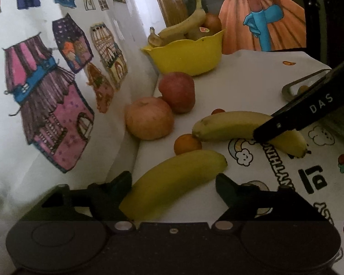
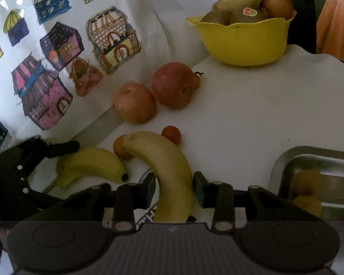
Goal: Organize fruits
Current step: 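Grasp a banana with the right tool while the left tool grasps another banana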
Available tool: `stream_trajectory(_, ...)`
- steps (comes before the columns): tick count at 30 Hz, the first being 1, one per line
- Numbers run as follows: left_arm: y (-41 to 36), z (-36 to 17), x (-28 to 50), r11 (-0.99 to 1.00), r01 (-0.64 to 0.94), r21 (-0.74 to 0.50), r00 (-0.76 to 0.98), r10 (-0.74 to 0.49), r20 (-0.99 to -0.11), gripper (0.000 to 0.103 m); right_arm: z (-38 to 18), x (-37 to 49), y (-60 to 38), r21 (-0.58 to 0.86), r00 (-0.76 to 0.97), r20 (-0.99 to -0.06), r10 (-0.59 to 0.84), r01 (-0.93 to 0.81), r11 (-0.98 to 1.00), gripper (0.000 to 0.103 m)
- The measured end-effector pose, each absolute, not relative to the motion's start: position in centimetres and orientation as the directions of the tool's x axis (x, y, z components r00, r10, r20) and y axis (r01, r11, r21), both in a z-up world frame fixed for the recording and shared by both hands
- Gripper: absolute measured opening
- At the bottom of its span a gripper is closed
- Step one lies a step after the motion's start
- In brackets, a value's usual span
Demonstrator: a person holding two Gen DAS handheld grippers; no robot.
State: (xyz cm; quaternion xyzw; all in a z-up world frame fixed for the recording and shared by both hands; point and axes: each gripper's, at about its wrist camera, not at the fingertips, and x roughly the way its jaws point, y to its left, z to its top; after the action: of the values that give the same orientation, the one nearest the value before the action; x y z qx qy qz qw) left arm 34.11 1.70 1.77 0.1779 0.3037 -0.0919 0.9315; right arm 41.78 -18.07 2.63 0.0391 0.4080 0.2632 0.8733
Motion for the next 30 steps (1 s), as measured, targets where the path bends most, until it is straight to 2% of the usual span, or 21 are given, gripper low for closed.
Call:
stream_trajectory(2,1.9,2.0,33.9,0.926,0.274,0.262,0.796,-0.066,-0.601,0.076,2.8,41.5,-18.0,0.27,0.531,-0.702,0.474,-0.418,0.867,0.036)
stream_trajectory(7,2.3,2.5,33.3,0.93,0.296,0.219,0.768,-0.095,-0.633,0.076,3.2,39.9,-17.9,0.233,0.538,-0.723,0.432,-0.399,0.887,0.035)
stream_trajectory(12,2.4,2.1,35.0,0.926,0.3,0.229,0.754,-0.083,-0.652,0.076,3.4,38.3,-18.2,0.211,0.525,-0.741,0.419,-0.41,0.887,0.037)
stream_trajectory(17,2.8,1.6,36.1,0.944,0.282,0.173,0.744,-0.102,-0.66,0.072,2.9,38.2,-18.8,0.249,0.521,-0.724,0.452,-0.413,0.876,0.041)
stream_trajectory(25,2.3,2.0,34.2,0.964,0.206,0.169,0.748,-0.043,-0.663,0.053,2.9,37.1,-18.9,0.242,0.557,-0.704,0.44,-0.394,0.887,0.038)
stream_trajectory(30,2.4,2.4,32.0,0.974,0.207,0.087,0.736,-0.096,-0.67,0.051,3.1,35.3,-18.6,0.234,0.571,-0.71,0.412,-0.361,0.903,0.038)
